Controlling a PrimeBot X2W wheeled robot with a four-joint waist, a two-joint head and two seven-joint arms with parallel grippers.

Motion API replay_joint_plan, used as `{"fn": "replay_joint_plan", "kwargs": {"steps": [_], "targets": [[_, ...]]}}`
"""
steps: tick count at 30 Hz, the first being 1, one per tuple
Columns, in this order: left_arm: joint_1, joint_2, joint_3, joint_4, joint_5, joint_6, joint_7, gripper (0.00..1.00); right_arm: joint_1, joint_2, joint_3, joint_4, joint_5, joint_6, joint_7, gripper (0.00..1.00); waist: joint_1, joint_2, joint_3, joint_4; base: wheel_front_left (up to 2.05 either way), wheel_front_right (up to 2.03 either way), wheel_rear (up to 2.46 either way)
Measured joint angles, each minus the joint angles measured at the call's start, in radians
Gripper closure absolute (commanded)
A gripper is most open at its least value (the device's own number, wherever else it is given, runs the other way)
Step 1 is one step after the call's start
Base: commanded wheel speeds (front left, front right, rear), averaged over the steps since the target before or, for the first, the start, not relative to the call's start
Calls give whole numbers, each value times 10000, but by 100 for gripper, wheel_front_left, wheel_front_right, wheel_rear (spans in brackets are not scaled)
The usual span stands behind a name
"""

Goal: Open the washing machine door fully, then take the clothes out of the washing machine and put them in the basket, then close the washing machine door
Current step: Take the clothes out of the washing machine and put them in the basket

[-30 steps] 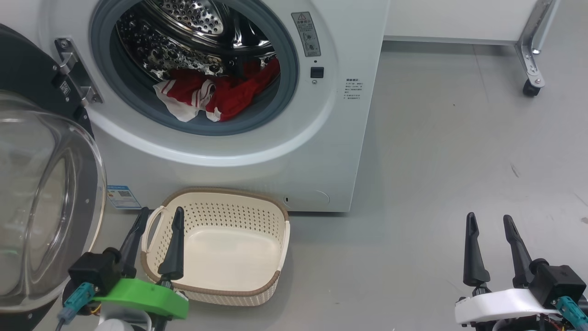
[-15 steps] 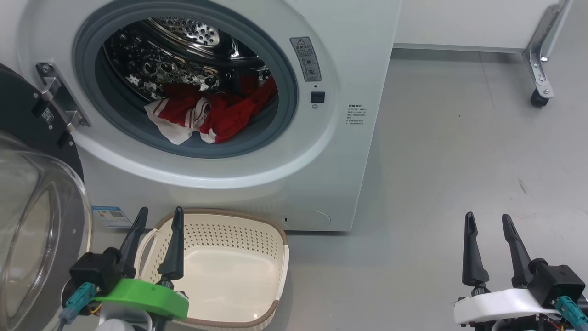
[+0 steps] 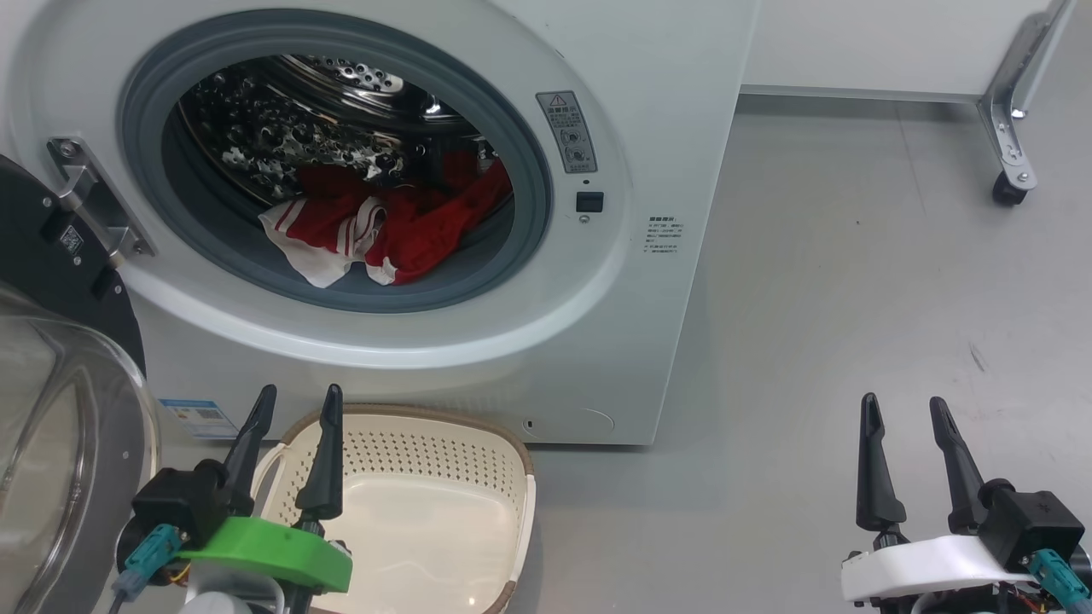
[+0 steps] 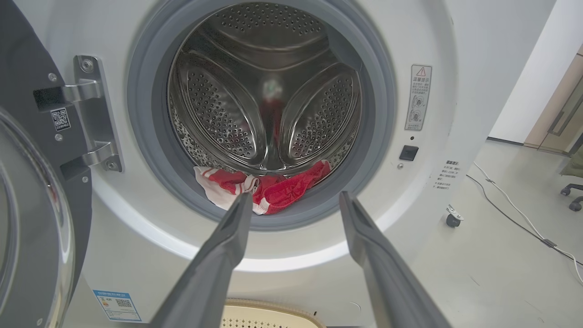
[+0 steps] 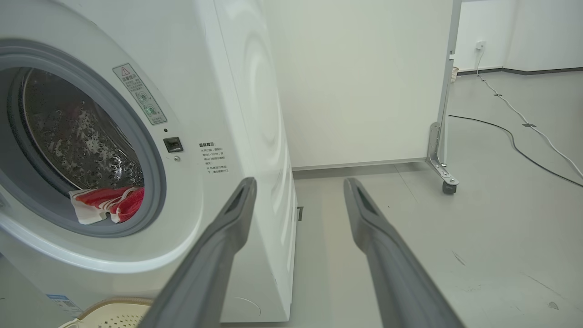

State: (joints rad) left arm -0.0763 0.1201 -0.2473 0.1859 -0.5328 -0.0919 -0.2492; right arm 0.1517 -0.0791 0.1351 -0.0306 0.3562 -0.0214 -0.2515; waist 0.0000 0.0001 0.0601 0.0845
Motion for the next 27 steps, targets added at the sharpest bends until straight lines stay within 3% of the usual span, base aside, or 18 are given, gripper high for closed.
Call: {"fn": "replay_joint_plan", "kwargs": {"steps": [27], "targets": [[-1,8,146,54,153,31,0,0,-11,8,127,23,-10,0,0,0,0,0,113,-48,2,-2,0]]}}
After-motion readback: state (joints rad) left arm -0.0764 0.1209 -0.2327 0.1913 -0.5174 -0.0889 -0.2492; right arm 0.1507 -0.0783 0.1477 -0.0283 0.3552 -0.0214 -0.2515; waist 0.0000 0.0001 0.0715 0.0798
